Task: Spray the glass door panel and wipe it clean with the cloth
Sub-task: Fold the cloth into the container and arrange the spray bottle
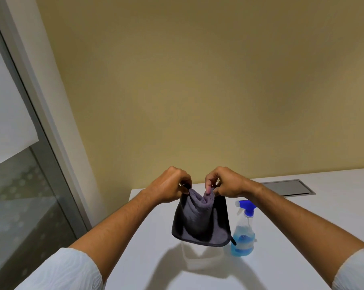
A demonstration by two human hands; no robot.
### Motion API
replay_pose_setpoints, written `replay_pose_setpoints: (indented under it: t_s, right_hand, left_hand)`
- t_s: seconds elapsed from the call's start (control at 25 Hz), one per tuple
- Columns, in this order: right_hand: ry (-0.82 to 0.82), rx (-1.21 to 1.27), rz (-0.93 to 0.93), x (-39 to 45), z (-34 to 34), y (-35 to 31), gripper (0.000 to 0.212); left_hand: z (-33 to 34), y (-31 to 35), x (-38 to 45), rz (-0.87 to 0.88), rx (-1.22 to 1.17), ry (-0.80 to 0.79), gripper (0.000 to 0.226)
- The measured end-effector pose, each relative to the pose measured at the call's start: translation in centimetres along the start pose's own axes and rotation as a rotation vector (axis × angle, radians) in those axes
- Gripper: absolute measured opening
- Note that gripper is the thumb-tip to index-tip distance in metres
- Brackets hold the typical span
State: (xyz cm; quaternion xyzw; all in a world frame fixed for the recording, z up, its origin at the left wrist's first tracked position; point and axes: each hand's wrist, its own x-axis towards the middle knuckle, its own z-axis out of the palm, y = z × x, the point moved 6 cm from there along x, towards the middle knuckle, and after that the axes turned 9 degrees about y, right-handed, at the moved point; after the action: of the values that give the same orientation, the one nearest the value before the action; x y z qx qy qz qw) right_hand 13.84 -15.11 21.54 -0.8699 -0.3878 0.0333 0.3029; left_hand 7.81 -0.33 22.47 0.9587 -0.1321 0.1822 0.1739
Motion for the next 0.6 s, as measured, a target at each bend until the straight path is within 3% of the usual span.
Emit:
replay_pose_setpoints:
  t_s: [0.36,0.6]
  right_hand:
    - [0.298,0.182,-0.109,1.6,-2.8,0.4,0.027]
    - [0.541,-0.107,-0.053,1.4,-4.2,1.5,0.019]
  left_hand:
    - [-0.4,1.1,2.9,0.042,-0.128,0.166,0.016]
    - [-0.9,0.8,3.6,-0.033,-0.223,0.287,0.013]
